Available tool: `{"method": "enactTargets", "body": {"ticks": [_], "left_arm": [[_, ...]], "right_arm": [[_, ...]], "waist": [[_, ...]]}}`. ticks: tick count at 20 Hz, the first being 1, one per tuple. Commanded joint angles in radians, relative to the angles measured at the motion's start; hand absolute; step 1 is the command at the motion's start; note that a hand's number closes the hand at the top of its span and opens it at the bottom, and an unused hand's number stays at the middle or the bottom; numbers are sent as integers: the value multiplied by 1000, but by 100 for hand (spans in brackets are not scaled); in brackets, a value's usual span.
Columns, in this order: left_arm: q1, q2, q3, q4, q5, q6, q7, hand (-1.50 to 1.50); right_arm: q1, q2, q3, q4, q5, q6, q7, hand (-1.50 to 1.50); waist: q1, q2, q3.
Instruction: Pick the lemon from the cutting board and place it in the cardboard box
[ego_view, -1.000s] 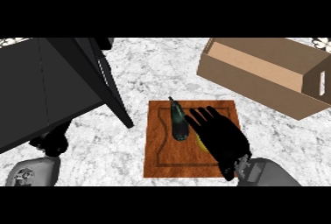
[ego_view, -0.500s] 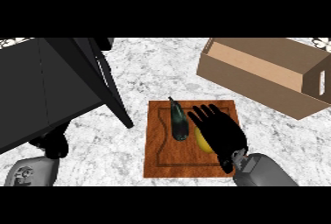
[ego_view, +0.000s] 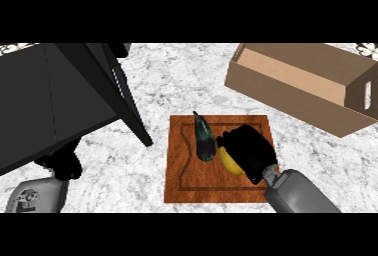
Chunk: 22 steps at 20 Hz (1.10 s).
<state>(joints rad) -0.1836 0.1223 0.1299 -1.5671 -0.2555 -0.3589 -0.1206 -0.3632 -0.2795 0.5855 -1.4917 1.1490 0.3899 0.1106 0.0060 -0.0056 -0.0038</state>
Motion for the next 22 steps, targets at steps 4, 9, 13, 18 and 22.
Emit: {"method": "enactTargets", "body": {"ticks": [4,9,13,18,22], "left_arm": [[30,37,31,-81,53,-36,64,0],[-27,40,25,-3,21,-9,6,0],[-70,31,14,27,14,-3,33,0],[-67,10,14,2,17,20,79,0],[-9,6,4,-14,9,23,43,0]], "right_arm": [[3,34,-9,9,90,-111,-66,150],[-111,187,-45,175,-21,-119,-171,150],[-256,275,-113,312,-104,-170,-218,150],[-263,242,-102,73,-71,-163,-201,150],[-278,222,-168,-101,-97,-66,-146,150]], "waist": [[-1,5,4],[10,11,4],[14,13,4],[-12,3,4],[-17,1,4]]}}
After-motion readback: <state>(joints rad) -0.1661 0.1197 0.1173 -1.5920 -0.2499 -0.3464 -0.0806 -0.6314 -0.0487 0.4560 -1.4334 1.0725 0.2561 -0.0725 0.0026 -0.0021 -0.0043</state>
